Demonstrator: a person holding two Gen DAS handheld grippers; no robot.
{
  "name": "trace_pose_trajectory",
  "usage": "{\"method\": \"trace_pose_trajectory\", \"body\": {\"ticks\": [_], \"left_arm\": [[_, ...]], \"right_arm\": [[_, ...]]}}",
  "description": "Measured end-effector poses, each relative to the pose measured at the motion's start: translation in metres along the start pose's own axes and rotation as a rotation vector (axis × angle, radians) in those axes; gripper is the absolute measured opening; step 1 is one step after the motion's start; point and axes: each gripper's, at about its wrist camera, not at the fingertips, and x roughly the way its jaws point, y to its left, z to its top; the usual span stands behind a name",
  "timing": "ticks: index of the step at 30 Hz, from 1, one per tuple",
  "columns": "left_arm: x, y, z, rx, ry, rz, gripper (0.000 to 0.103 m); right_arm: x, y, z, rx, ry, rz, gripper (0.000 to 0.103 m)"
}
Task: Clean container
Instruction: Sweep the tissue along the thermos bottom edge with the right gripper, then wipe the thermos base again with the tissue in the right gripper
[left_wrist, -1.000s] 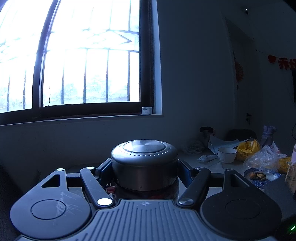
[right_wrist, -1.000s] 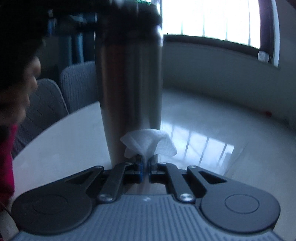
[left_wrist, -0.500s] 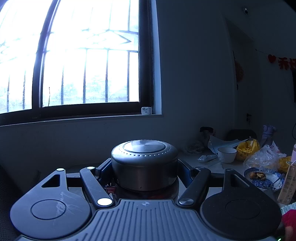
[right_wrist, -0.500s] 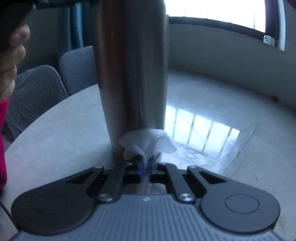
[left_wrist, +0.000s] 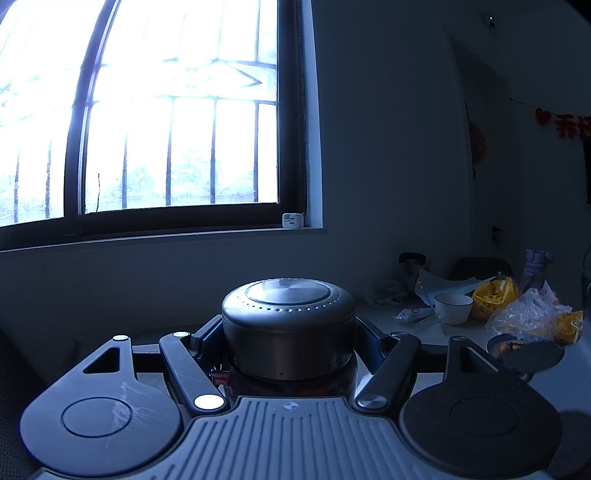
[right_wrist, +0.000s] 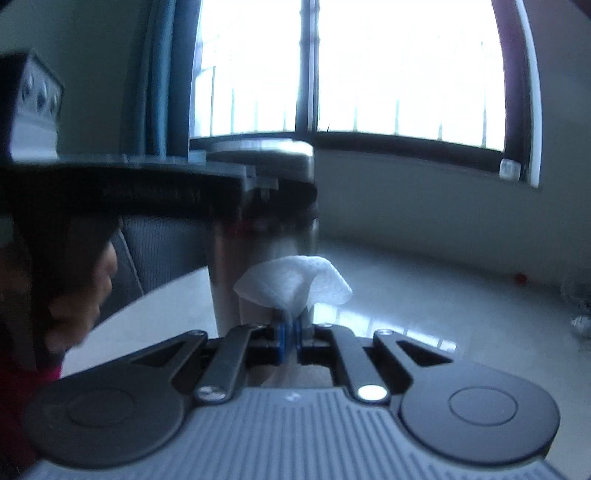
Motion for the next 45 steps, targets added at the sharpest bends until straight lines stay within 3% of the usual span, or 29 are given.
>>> {"method": "trace_pose_trajectory", "body": {"ticks": [5, 8, 24, 32, 38, 45], "left_arm": [[0.0, 0.0, 0.0, 0.001, 0.0, -0.001, 0.073], [0.0, 0.001, 0.0, -0.003, 0.001, 0.001, 0.073], [-0.002, 0.0, -0.001, -0.001, 0.0, 0.002, 0.073], [-0.002, -0.002, -0.001, 0.002, -0.001, 0.004, 0.073], [-0.002, -0.002, -0.001, 0.002, -0.001, 0.003, 0.073], [-0.002, -0.003, -0.001, 0.001, 0.0, 0.004, 0.073]], "right_arm": [[-0.009, 0.002, 0.009, -0.001, -0.061, 0.002, 0.005], [-0.01, -0.001, 0.008, -0.001, -0.055, 0.011, 0.005], [0.051, 0.01, -0.056, 0.0, 0.218, 0.07, 0.005], [0.072, 0.005, -0.073, 0.024, 0.309, 0.079, 0.004], [0.066, 0.003, -0.07, 0.039, 0.288, 0.061, 0.005], [0.041, 0.001, -0.046, 0.027, 0.205, 0.031, 0.005]]}}
